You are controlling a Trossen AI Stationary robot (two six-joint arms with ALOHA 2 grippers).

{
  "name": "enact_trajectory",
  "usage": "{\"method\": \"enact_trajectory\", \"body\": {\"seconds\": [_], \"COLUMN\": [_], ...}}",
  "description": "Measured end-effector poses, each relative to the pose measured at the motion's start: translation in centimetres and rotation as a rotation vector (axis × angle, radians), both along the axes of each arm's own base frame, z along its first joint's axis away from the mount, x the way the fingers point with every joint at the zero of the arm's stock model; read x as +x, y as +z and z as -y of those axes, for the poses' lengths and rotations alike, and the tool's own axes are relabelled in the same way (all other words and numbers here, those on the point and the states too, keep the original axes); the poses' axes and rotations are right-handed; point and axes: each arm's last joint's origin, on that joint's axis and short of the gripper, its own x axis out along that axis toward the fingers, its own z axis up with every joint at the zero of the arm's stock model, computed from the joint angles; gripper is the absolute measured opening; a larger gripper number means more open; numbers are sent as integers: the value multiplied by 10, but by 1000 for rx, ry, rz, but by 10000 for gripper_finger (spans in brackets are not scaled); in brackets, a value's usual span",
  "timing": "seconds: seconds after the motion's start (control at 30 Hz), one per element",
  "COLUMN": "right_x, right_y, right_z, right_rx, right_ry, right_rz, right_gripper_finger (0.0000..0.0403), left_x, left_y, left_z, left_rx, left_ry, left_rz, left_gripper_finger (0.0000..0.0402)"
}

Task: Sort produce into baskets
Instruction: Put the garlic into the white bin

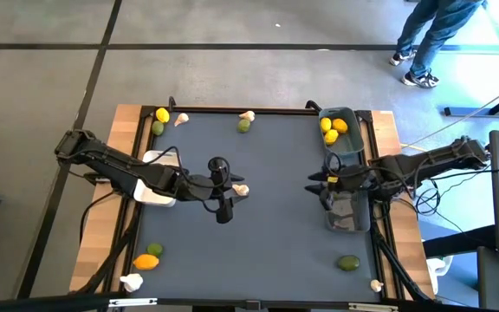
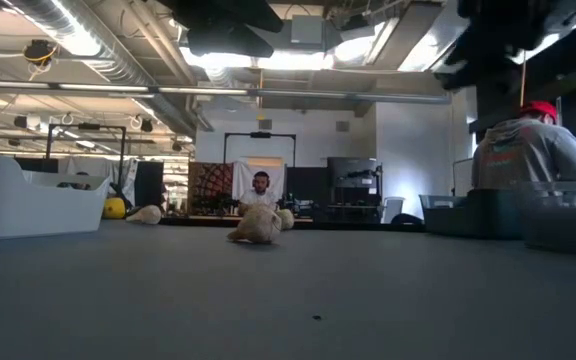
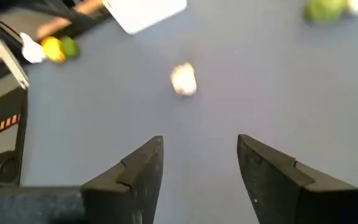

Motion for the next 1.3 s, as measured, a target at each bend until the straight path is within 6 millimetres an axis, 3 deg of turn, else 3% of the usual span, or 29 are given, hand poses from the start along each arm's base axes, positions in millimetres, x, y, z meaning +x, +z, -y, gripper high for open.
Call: {"method": "enact_trajectory", "body": {"seconds": [0.27,0.7,1.3], "right_x": [37,89,116], "right_y": [-20,-69,-93], "right_z": [-9,-23,-31], "right_rx": [-91,-126,-102], "right_ry": [64,85,109], "right_rz": [90,74,169], "right_gripper_finger": [202,202,202], "left_x": [-4,-12,17], "left_y": [-8,-28,-98], "left_z": [3,-29,-59], "left_rx": [18,126,127], "left_ry": [-108,-20,-51], "left_rz": [-109,-369,-641], "left_gripper_finger": [255,255,255]}}
